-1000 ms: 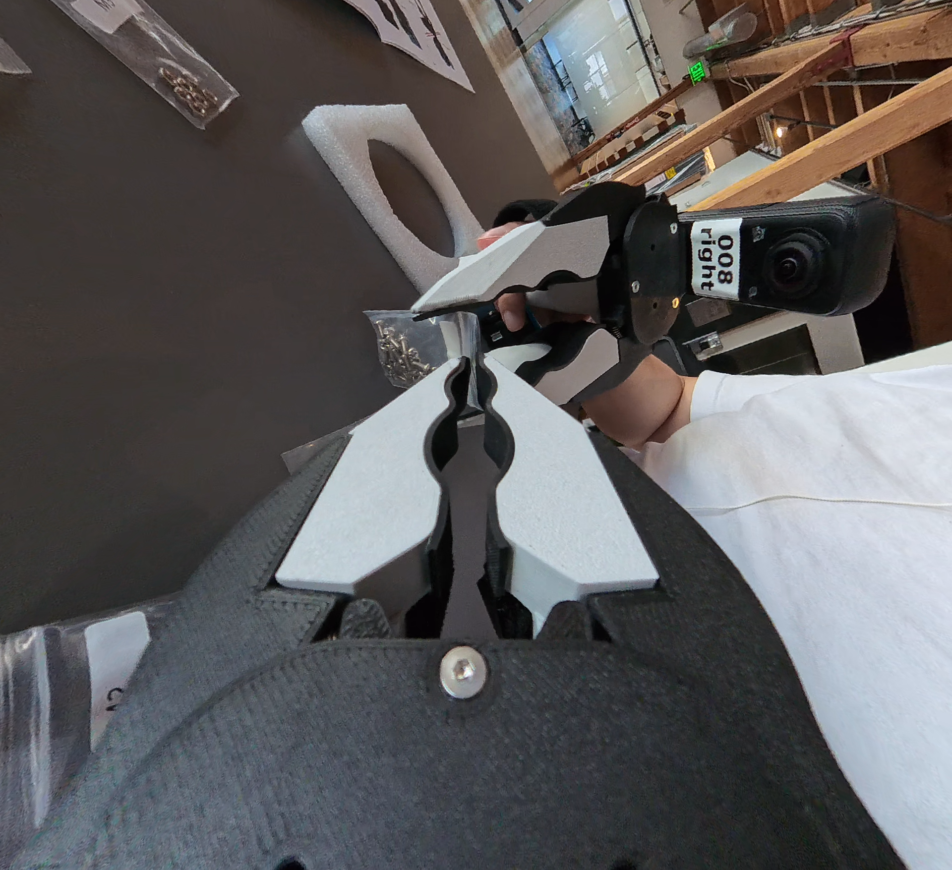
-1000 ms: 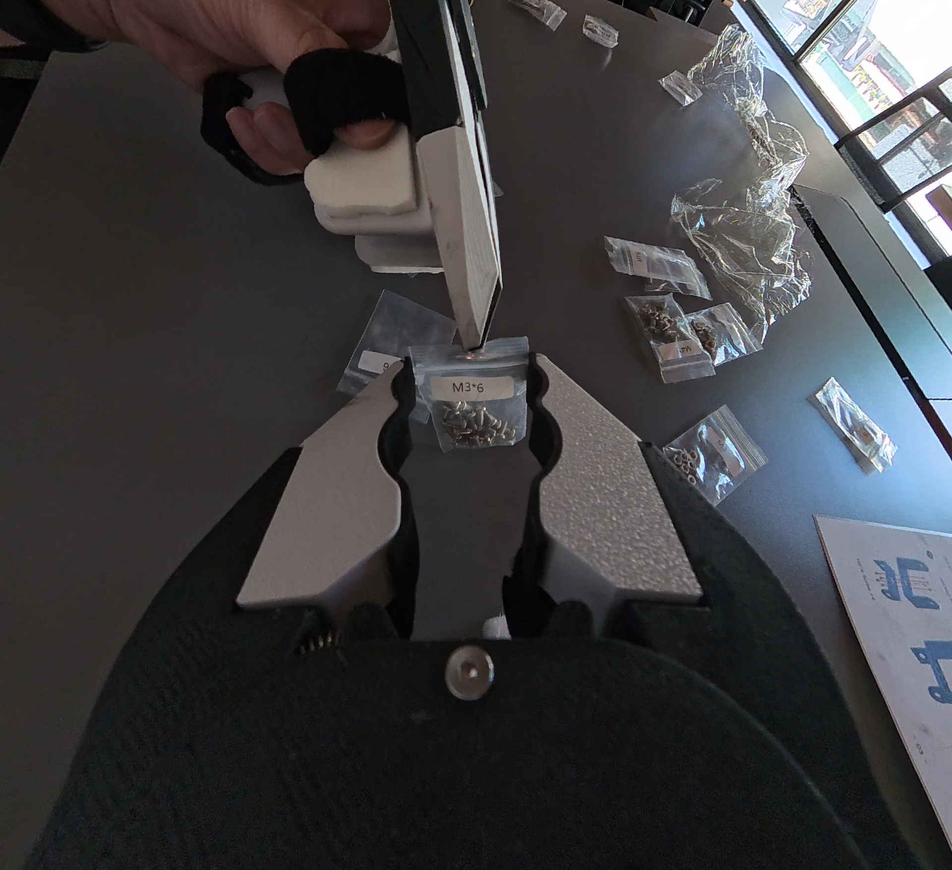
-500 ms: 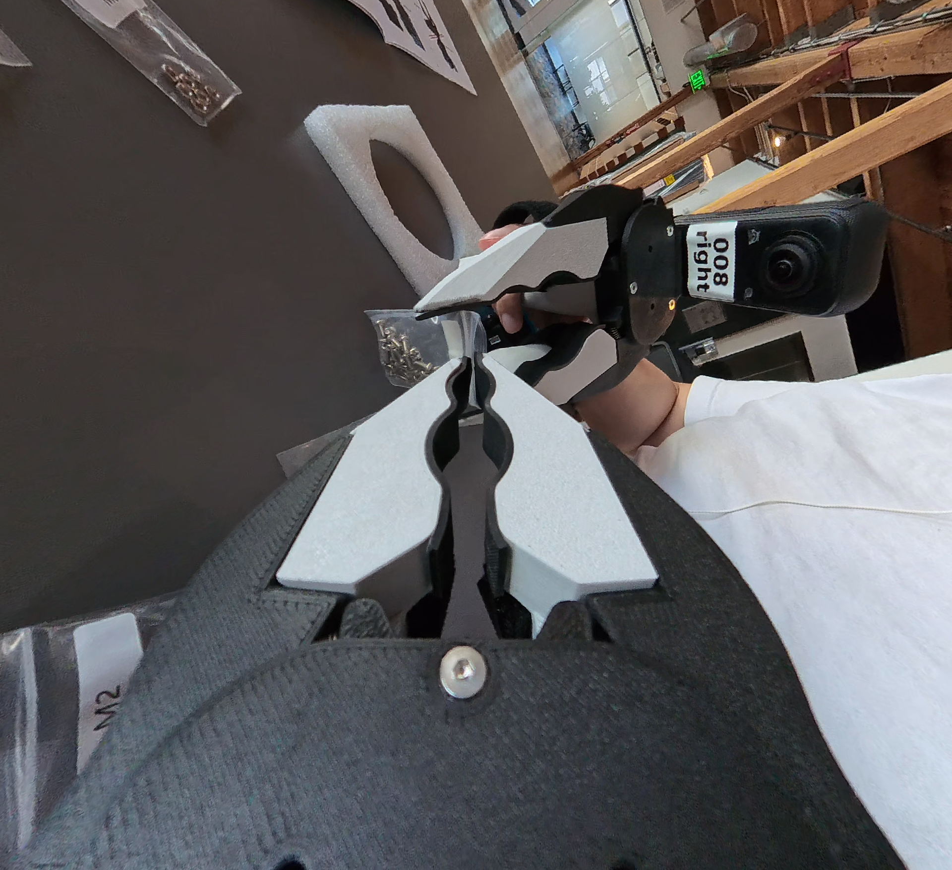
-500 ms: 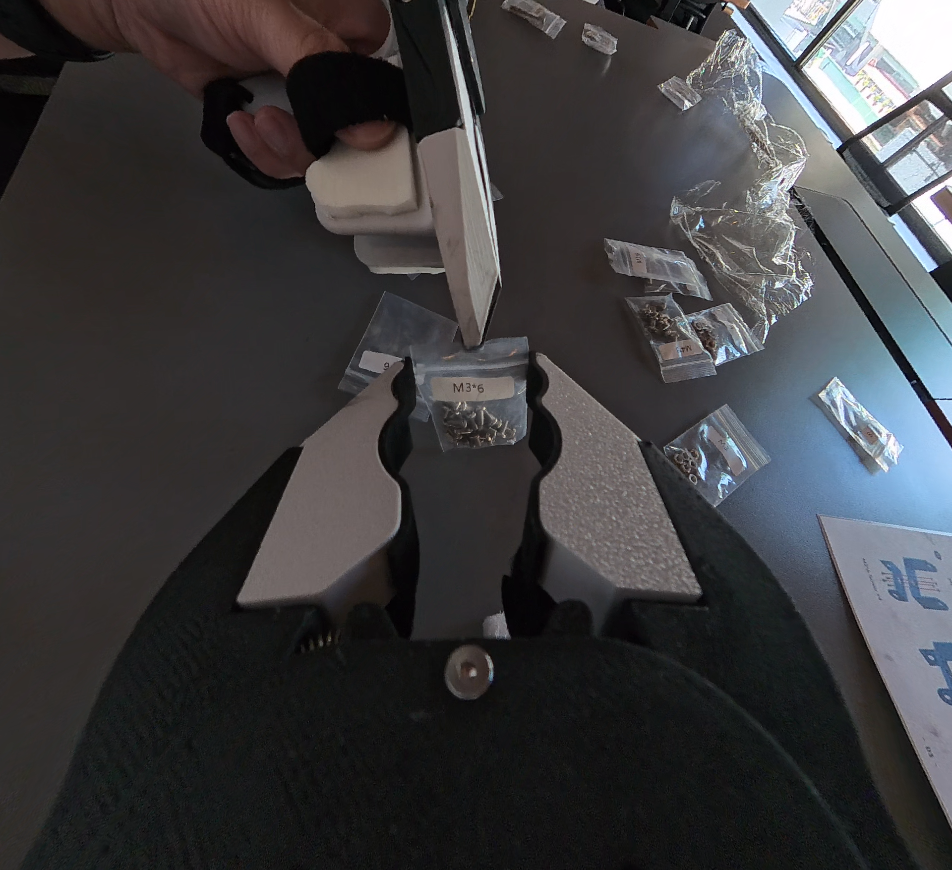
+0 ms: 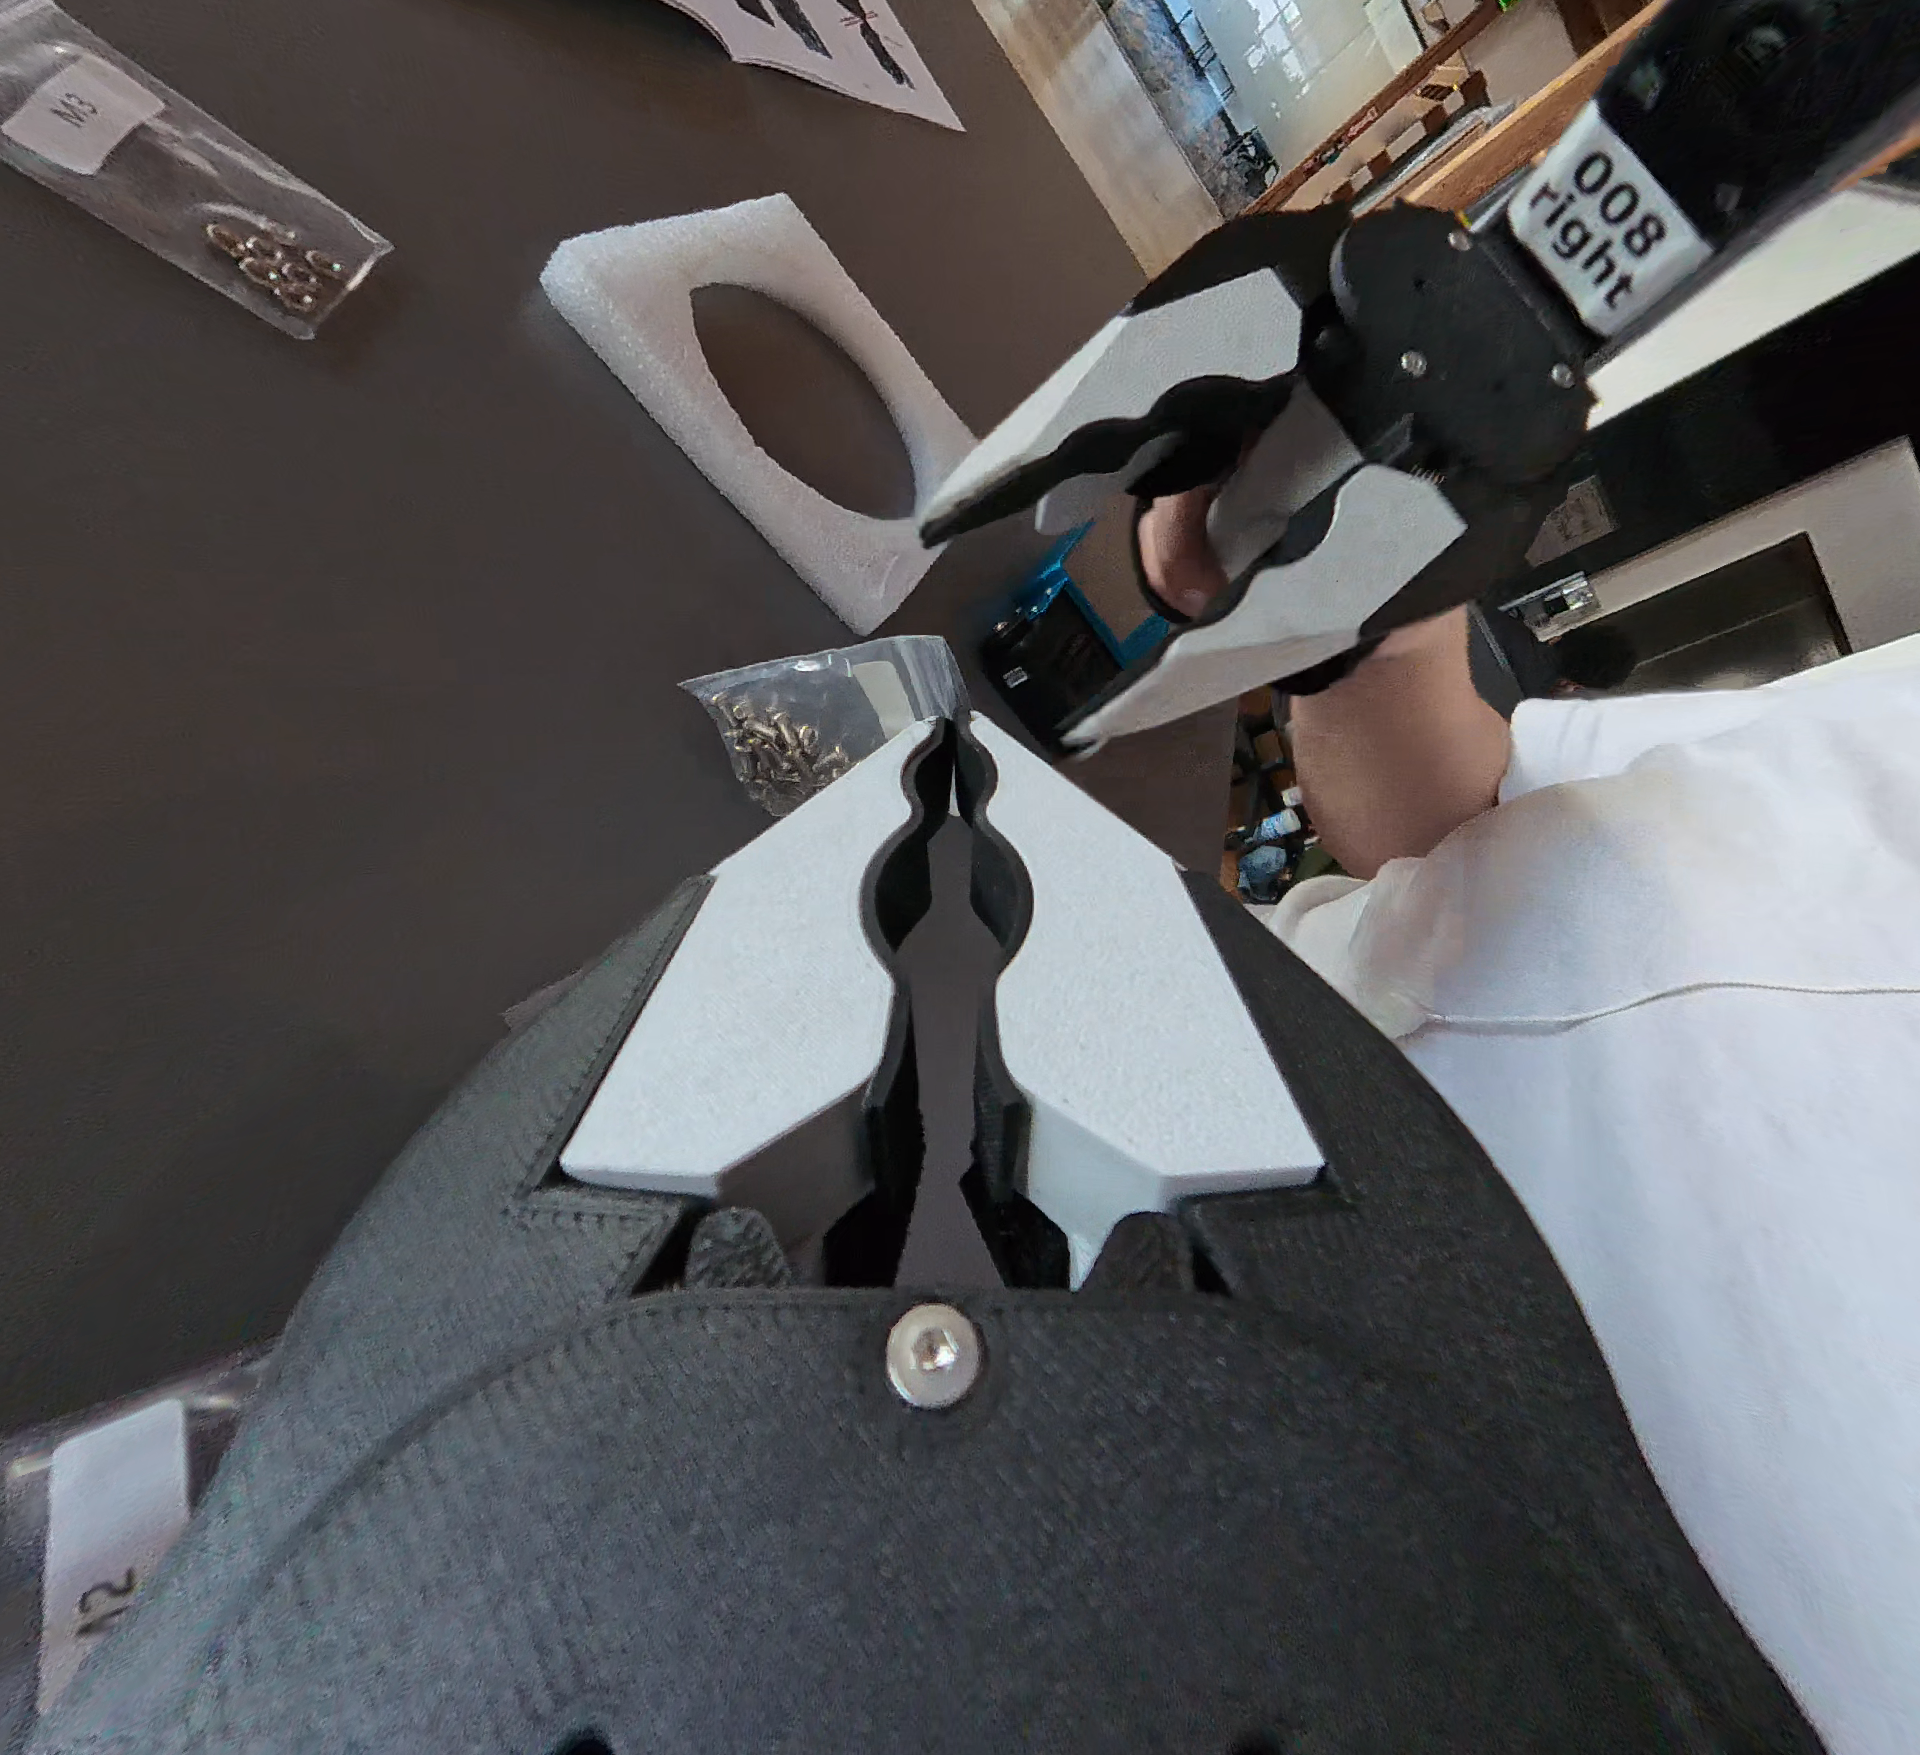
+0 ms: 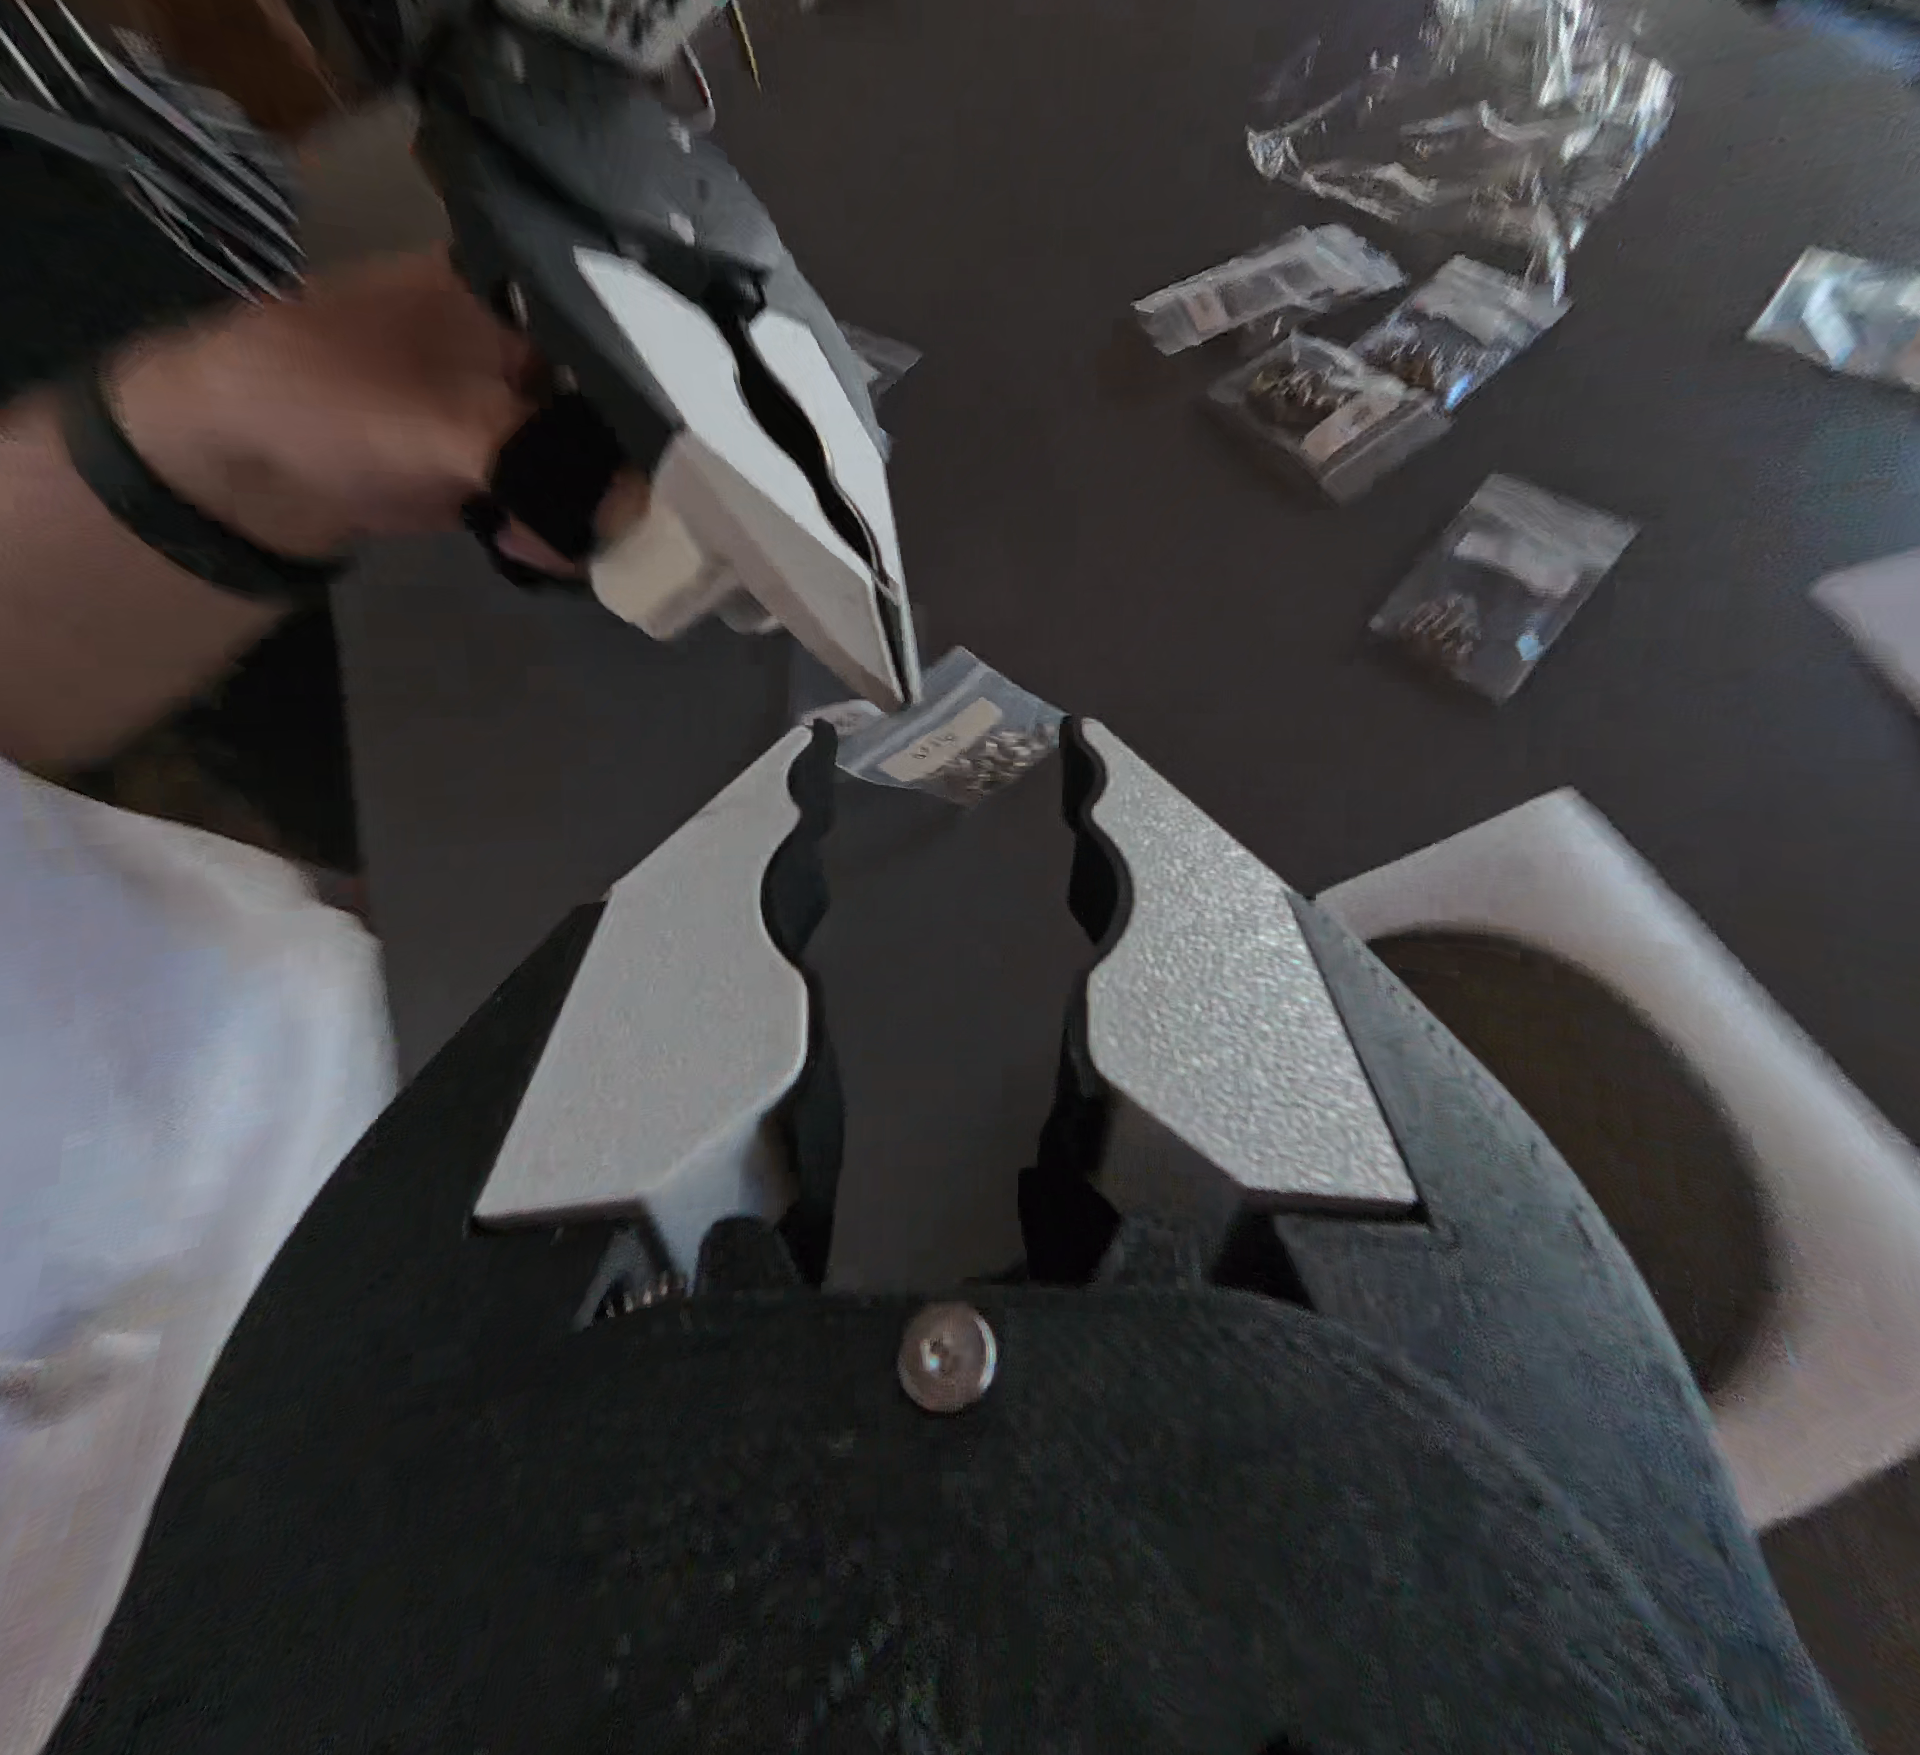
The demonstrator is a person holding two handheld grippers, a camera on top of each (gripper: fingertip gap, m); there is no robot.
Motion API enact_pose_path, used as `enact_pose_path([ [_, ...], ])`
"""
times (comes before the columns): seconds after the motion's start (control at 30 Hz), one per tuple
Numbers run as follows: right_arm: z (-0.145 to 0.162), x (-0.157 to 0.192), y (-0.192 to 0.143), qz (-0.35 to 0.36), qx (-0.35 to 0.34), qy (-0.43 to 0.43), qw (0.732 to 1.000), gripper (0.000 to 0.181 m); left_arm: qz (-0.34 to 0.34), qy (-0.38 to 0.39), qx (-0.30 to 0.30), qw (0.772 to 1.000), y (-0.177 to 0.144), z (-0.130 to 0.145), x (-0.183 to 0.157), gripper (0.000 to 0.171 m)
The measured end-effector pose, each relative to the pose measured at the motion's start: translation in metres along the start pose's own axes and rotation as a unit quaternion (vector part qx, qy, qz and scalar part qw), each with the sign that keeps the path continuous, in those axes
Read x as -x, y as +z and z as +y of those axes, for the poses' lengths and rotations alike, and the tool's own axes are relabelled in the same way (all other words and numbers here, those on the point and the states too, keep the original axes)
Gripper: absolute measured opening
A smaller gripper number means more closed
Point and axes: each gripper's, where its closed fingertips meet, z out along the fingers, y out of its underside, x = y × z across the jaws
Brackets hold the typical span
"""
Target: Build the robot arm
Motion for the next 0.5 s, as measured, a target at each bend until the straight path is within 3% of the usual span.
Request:
enact_pose_path([
  [0.1,-0.002,0.008,-0.006,-0.069,-0.023,0.143,0.987,0.037,0.004,0.004,0.004,1.000,0.008,0.001,-0.004,0.000],
  [0.2,0.008,-0.002,-0.002,-0.074,-0.021,0.217,0.973,0.030,0.009,0.006,0.008,1.000,0.016,0.002,-0.006,0.000],
  [0.5,0.023,-0.001,0.000,-0.106,-0.001,0.262,0.959,0.002,0.003,0.018,0.009,1.000,0.023,0.004,-0.008,0.000],
])
